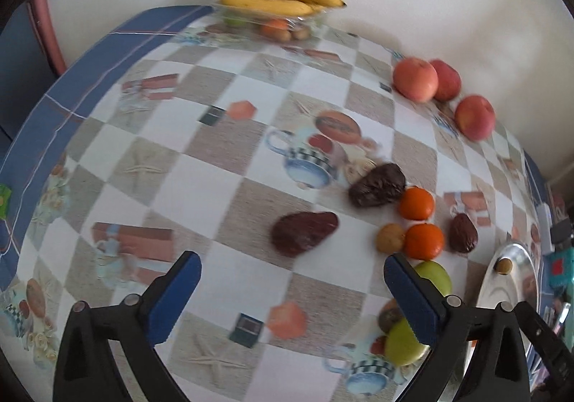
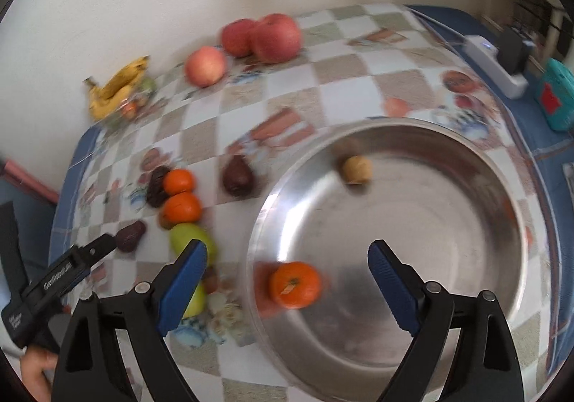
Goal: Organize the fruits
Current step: 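Move the right tool to the green pear while the left tool approaches the dark date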
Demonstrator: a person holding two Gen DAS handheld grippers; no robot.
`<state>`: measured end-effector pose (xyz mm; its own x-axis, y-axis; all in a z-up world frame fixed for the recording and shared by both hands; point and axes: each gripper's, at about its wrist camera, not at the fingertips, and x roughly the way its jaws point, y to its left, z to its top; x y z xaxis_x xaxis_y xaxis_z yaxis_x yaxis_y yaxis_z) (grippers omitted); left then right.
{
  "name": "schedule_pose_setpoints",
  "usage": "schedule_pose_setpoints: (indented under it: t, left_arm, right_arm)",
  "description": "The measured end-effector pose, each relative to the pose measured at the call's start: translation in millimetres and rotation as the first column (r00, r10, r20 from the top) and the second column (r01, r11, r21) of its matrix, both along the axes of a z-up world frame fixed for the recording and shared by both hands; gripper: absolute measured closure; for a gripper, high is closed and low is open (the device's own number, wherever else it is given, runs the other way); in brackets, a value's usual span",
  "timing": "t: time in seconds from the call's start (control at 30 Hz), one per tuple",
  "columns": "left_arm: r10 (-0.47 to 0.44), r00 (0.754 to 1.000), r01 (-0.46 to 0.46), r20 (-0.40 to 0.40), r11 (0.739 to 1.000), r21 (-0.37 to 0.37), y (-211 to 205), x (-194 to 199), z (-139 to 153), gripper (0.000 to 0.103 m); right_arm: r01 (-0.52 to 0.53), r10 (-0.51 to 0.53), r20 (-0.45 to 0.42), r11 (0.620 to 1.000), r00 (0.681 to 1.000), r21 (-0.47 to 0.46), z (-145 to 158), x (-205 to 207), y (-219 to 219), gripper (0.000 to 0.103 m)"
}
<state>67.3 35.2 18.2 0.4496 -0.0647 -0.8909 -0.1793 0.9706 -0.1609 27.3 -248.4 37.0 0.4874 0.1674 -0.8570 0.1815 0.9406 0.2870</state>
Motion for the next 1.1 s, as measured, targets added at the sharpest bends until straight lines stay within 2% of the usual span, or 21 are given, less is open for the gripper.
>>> schedule_pose_setpoints:
  t: [0.23,0.4,0.5,0.73,0.93,1.1]
  left_arm:
    - [0.035,0.998,-0.034,0.043,0.999,-0.036,19,-5,5,0.000]
    - [0.028,0.994,-0.022,0.103,0.998,-0.055,20,-1,13,0.000]
    - [-0.016,0.997,0.022,0.069,0.995,-0.096,21,7,6,0.000]
    - [-0.058,0.998,0.058,-0.001,0.992,-0.114,11,22,-13,0.000]
    - [-0.057,0.994,0.045,-0.092,0.990,-0.132,11,24,-31,0.000]
    - [-0.046,0.994,0.032,-0.103,0.990,-0.136,12,25,-34,0.000]
  right_arm:
    - [-0.122,0.120,0.063,0.992,0.991,0.023,10,-1,36,0.012]
    - [-0.181,0.179,0.055,0.983,0.982,0.033,6,2,62,0.014]
    - [-0.208,0.207,0.022,0.978,0.978,0.030,-3,4,78,0.023]
    - [-0.237,0.237,-0.062,0.971,0.969,0.010,-27,7,99,0.024]
    - [-0.243,0.242,-0.106,0.970,0.964,-0.002,-38,7,103,0.024]
    - [-0.239,0.237,-0.125,0.971,0.963,0.005,-44,6,104,0.024]
